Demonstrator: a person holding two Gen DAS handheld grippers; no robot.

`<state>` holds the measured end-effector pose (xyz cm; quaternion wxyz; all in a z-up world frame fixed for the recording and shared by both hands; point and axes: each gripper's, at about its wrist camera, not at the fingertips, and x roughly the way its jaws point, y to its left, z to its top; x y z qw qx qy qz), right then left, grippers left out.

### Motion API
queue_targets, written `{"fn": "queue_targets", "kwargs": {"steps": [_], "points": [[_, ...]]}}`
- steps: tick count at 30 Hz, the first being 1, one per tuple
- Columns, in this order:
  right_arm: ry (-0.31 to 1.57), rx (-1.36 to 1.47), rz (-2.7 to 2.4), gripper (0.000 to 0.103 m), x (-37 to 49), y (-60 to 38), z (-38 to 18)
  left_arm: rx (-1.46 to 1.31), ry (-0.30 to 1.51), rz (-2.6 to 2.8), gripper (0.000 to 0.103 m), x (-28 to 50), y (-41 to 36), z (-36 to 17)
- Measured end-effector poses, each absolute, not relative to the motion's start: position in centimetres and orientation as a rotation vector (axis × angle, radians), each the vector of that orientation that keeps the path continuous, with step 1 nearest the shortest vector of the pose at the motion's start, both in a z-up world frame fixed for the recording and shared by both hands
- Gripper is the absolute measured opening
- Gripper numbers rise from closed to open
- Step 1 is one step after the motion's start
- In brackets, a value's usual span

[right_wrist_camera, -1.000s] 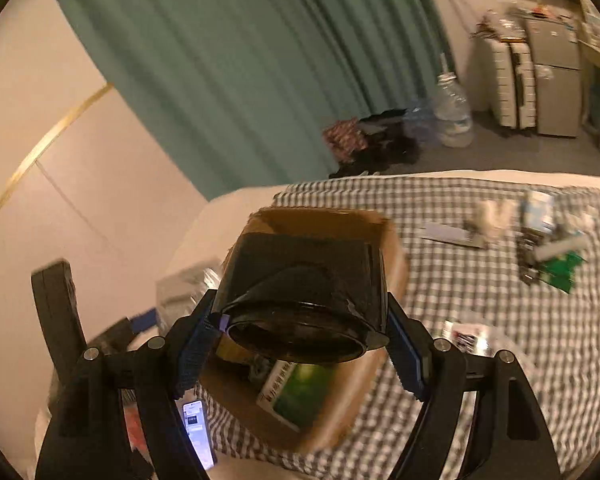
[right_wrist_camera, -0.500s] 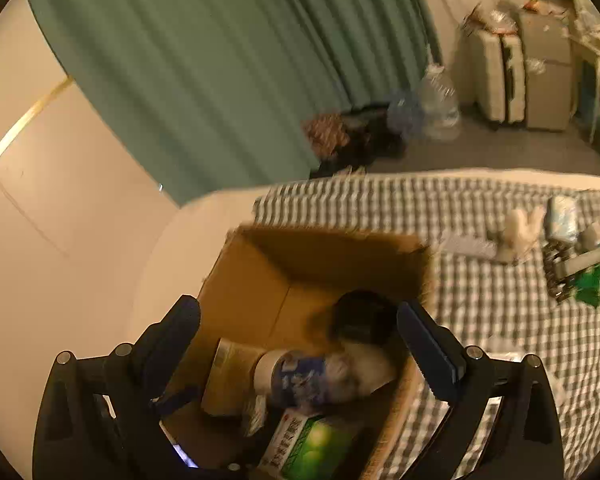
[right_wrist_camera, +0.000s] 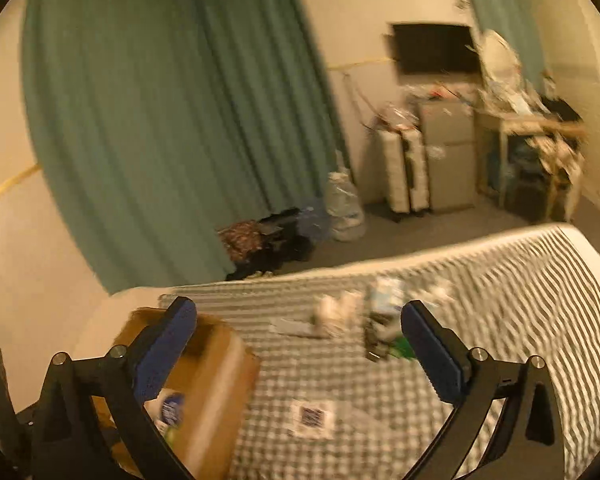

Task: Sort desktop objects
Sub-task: 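Grasp the red-printed white sachet with the left tool while the right tool grasps the clear comb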

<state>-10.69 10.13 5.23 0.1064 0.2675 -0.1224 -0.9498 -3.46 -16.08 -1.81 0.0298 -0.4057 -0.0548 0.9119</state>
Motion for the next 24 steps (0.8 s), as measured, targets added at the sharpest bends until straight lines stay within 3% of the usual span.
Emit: {"fn": "queue_targets", "kwargs": {"steps": [6,13,18,24], "points": [[-0.519,1.022,-2.787,0.103,-9.1,18.8,-0.4,-1.280,-0.133,2.768,0.103,-3.9,-7.4,-4.8],[-0.331,1.112,-2.762,0.103,-8.8,20.3,-6.5,-1.394,-0.011,2.752,0.103,-7.0,-1.5,-12.4],[-0.102,1.044,-2.819,0.102,-8.9,19.2,-8.8,-1.493,-0.084,2.726,0.103,-10.6,-2.1,-16.7],[-0.124,0.972,-2.758,0.102,-11.0,19.5,-9.7,-1.564,-0.135,2.719,0.103,-14.8,-3.4,-19.9]]}}
